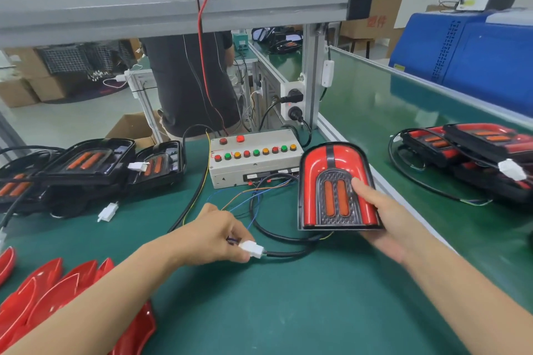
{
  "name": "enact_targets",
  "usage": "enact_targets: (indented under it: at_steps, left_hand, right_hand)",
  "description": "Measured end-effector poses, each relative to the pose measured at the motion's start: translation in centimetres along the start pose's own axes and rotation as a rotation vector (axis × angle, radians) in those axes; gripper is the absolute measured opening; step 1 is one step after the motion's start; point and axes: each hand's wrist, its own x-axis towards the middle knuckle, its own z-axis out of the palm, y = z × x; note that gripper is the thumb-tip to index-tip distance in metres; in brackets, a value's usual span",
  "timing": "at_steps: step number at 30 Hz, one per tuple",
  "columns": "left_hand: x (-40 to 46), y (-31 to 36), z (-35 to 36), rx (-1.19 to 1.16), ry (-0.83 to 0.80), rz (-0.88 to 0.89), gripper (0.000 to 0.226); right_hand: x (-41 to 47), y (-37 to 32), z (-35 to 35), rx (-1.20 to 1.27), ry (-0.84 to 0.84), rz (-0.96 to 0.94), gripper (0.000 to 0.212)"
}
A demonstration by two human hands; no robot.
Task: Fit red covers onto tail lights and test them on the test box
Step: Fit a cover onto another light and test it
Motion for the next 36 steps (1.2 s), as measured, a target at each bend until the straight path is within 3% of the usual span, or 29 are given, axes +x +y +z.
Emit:
enact_targets:
  at_steps: [2,4,7,10,13,17,25,36]
  left_hand:
    - [-0.3,0.5,-0.2,0.04,-0.024,0.024,0.032]
    - [-0.6,1.0,-0.9,-0.124,0.028,-0.027,0.046]
    - [0.3,0.6,-2.3,-0.297,0.291,-0.055,0.031]
    - [2.4,-0.9,-3.7,-0.071,0.517,-0.191,0.025]
    - [4.6,-2.3,-4.7,0.212,0.513,-0.398,0.05]
    - [6.0,-3.1,-4.5,0.365,0.48,-0.481,0.065]
    - [6.5,-3.7,-3.7,0.437,0.612,-0.497,0.057]
    - [6.8,-4.6,-3.9,0.468,0.667,-0.486,0.052]
  right_hand:
    - [0.0,0.8,0.3,0.002,0.032,-0.005,0.046]
    - [-0.1,1.3,0.3,-0.004,0.083,-0.001,0.055]
    - [-0.2,1.7,-0.1,0.04,0.119,0.004,0.06]
    - [-0.4,1.9,-0.5,0.096,0.115,-0.005,0.059]
    - [-0.5,2.1,-0.8,0.083,0.12,-0.011,0.059]
    - [-0.4,2.2,-0.3,0.034,0.098,-0.026,0.056]
    - [-0.8,2.3,0.0,-0.021,0.074,-0.033,0.059]
    - [-0.5,2.7,-0.5,-0.006,0.063,-0.057,0.067]
